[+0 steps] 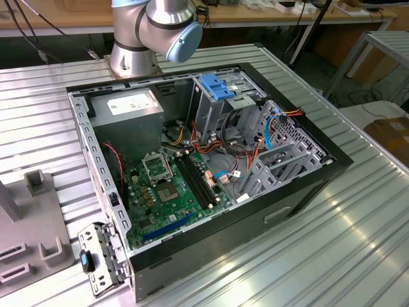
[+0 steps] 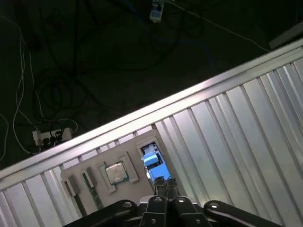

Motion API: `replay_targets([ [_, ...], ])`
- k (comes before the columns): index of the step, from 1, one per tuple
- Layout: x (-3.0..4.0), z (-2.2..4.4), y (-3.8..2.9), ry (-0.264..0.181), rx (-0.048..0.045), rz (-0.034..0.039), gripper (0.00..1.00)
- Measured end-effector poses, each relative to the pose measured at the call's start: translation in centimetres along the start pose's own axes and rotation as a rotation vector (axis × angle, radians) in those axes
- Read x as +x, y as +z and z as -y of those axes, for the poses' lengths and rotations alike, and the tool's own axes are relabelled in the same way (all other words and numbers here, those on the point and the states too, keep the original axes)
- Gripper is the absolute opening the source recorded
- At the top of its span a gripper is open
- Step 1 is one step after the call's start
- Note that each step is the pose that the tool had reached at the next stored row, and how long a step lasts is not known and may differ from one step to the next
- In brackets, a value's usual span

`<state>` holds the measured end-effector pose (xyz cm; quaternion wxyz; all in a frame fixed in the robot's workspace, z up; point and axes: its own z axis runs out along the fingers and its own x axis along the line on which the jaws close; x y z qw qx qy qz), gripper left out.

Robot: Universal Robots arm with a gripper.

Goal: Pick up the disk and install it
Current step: 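Pick up the disk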

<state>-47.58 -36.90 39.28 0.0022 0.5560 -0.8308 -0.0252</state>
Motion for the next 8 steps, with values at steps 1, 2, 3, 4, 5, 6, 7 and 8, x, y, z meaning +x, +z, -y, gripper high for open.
replay_targets([
  [1,0.00,0.00,0.01,-0.043,-0.0011,-0.0019,0.11],
  [2,0.00,0.00,0.03,-0.063,-0.0016,-0.0028,0.11],
  [3,0.00,0.00,0.03,-0.080,-0.0020,-0.0035,0.11],
  [4,0.00,0.00,0.08,-0.121,-0.0030,-0.0054,0.11],
  [5,0.00,0.00,0.18,-0.172,-0.0042,-0.0077,0.11],
  [6,0.01,0.01,0.24,-0.207,-0.0050,-0.0093,0.11],
  [7,0.01,0.01,0.32,-0.244,-0.0048,-0.0123,0.11],
  [8,0.01,0.00,0.32,-0.264,0.0014,-0.0176,0.11],
])
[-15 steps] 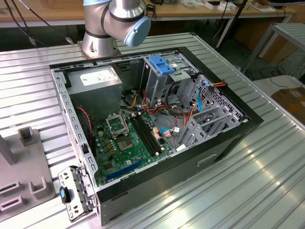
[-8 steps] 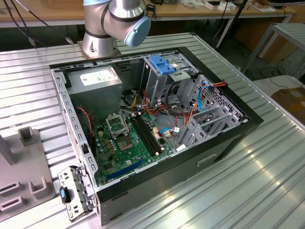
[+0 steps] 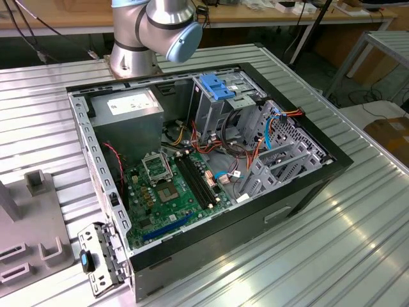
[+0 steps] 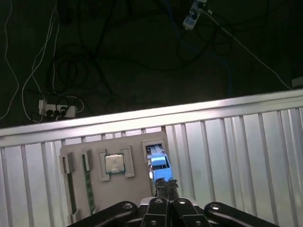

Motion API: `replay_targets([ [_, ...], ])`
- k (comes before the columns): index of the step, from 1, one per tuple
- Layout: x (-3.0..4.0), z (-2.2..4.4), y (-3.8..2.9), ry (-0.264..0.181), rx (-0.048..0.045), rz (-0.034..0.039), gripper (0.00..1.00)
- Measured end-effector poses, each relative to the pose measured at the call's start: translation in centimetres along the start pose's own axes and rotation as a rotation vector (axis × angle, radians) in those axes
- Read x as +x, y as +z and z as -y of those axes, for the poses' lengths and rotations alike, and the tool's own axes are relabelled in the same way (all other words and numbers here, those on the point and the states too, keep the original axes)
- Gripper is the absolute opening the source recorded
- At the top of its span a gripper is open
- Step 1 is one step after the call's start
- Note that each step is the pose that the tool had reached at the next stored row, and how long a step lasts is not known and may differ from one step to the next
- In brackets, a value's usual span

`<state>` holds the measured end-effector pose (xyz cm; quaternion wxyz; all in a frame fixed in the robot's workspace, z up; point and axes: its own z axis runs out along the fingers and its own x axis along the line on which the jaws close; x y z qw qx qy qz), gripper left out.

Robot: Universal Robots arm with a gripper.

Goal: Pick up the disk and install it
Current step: 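Pick up the disk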

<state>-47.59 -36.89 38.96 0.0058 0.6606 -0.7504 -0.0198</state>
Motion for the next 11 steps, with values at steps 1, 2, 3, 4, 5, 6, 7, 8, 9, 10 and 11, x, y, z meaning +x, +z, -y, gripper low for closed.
replay_targets([
  [1,0.01,0.01,0.00,-0.008,0.0072,-0.0054,0.11],
  [2,0.00,0.01,0.00,-0.015,0.0130,-0.0097,0.11],
  [3,0.01,0.02,0.03,-0.037,0.0207,-0.0169,0.11],
  [4,0.02,0.03,0.11,-0.061,0.0208,-0.0180,0.11],
  [5,0.01,0.02,0.20,-0.087,0.0205,-0.0189,0.11],
  [6,0.01,0.02,0.26,-0.103,0.0203,-0.0194,0.11],
  [7,0.01,0.03,0.33,-0.118,0.0204,-0.0201,0.11],
  [8,0.01,0.03,0.46,-0.143,0.0205,-0.0222,0.11],
  [9,0.01,0.03,0.51,-0.156,0.0207,-0.0239,0.11],
  [10,0.02,0.03,0.55,-0.166,0.0220,-0.0256,0.11],
  [11,0.02,0.02,0.62,-0.175,0.0297,-0.0275,0.11],
])
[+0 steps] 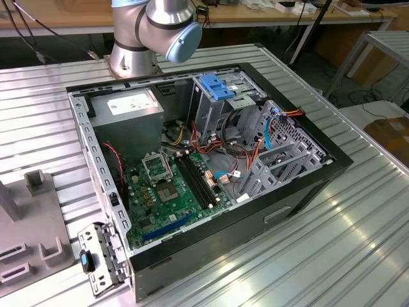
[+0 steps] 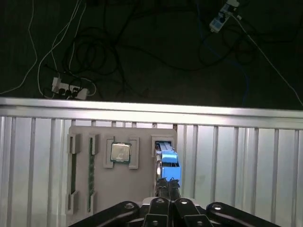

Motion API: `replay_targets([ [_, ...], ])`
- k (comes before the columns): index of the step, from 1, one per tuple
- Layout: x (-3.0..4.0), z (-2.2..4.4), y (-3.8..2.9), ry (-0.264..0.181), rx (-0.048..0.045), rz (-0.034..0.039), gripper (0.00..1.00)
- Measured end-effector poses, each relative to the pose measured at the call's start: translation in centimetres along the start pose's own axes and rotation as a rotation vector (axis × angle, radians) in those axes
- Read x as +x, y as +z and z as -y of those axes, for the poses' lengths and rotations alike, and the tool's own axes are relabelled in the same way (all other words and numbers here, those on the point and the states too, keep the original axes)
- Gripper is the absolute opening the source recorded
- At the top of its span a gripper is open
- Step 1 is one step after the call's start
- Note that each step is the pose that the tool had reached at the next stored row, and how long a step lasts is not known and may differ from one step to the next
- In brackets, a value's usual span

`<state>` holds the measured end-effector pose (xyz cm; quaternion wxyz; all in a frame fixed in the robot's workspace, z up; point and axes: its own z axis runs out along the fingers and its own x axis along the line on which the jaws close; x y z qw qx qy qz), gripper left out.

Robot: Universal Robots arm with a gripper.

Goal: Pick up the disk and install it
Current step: 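Pick up the disk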

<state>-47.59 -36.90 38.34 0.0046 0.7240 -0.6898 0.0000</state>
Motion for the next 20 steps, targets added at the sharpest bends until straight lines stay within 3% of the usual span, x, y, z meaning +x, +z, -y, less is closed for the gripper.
replay_targets([
  [4,-0.03,0.03,0.20,0.001,0.0208,-0.0060,0.11],
  [8,-0.04,0.02,0.84,0.004,0.0207,-0.0050,0.11],
  [9,-0.04,0.03,1.14,0.005,0.0207,-0.0050,0.23],
  [13,-0.05,0.03,2.37,0.022,0.0205,-0.0050,0.47],
  [15,-0.05,0.04,3.01,0.033,0.0204,-0.0051,0.66],
  [20,-0.06,0.04,4.49,0.071,0.0201,-0.0047,0.66],
])
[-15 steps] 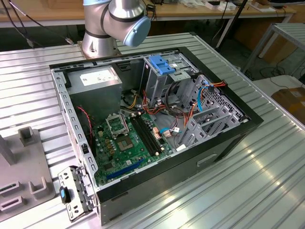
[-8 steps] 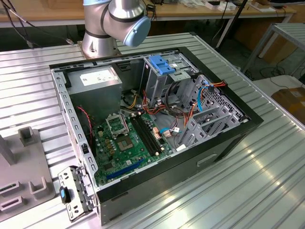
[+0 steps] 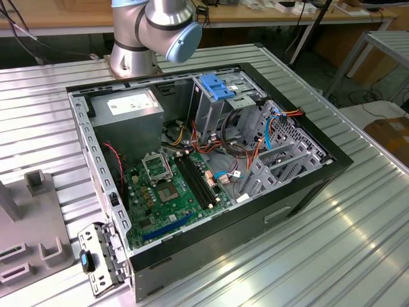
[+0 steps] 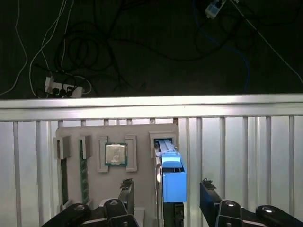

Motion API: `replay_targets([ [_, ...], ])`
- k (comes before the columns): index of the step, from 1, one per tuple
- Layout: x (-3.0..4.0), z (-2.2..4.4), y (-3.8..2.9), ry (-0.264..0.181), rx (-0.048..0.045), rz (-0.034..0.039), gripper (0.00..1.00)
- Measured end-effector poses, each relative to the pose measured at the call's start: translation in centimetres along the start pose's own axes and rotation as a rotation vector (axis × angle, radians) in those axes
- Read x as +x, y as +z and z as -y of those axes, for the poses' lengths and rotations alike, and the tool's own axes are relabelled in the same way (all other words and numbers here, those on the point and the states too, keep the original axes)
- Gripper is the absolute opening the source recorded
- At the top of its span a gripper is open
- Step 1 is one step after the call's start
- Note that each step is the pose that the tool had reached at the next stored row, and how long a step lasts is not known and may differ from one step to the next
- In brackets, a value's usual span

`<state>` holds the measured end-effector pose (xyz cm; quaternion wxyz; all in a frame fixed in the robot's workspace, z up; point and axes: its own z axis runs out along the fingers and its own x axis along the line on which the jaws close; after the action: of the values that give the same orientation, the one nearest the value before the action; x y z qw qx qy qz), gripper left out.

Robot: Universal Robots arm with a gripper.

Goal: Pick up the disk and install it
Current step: 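Pick up the disk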

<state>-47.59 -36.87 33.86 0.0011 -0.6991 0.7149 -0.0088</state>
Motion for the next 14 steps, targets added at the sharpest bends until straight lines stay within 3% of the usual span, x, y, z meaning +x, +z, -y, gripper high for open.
replay_targets([
  [3,-0.10,-0.01,0.98,0.000,-0.0005,0.0062,0.66],
  [5,-0.16,-0.04,2.08,0.000,-0.0012,0.0064,0.66],
  [10,-0.18,-0.38,3.98,0.001,-0.0012,0.0073,0.64],
  [13,-0.20,-0.38,3.98,0.001,-0.0012,0.0060,0.58],
  [14,-0.41,-0.38,3.57,0.002,-0.0011,-0.0055,0.58],
])
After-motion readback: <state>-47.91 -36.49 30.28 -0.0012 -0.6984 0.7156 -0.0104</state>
